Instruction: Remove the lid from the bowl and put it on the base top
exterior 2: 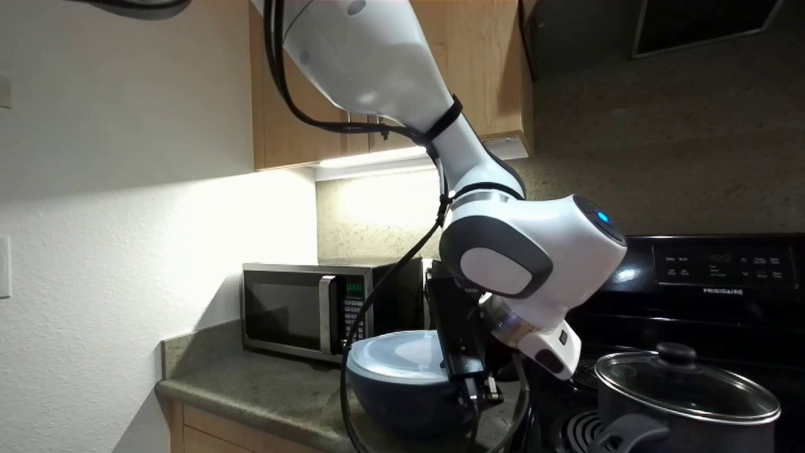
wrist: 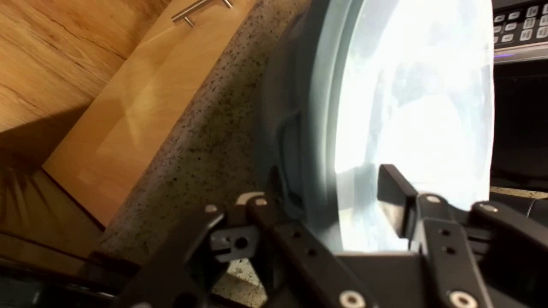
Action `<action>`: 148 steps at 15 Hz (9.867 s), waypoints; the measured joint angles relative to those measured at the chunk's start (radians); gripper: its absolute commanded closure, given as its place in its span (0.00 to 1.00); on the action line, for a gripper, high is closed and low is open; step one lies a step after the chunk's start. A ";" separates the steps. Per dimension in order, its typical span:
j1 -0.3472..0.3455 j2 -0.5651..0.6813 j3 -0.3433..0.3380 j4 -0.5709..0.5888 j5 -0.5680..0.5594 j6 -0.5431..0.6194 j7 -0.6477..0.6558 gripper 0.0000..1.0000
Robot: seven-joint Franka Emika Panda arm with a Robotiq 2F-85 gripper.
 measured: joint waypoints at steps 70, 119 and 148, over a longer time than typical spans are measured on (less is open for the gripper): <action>0.107 -0.555 0.139 -0.295 0.077 -0.146 -0.584 0.97; 0.276 -0.160 0.239 -0.154 0.348 -0.131 -0.917 0.97; 0.292 -0.082 0.284 0.030 0.586 0.116 -1.049 0.00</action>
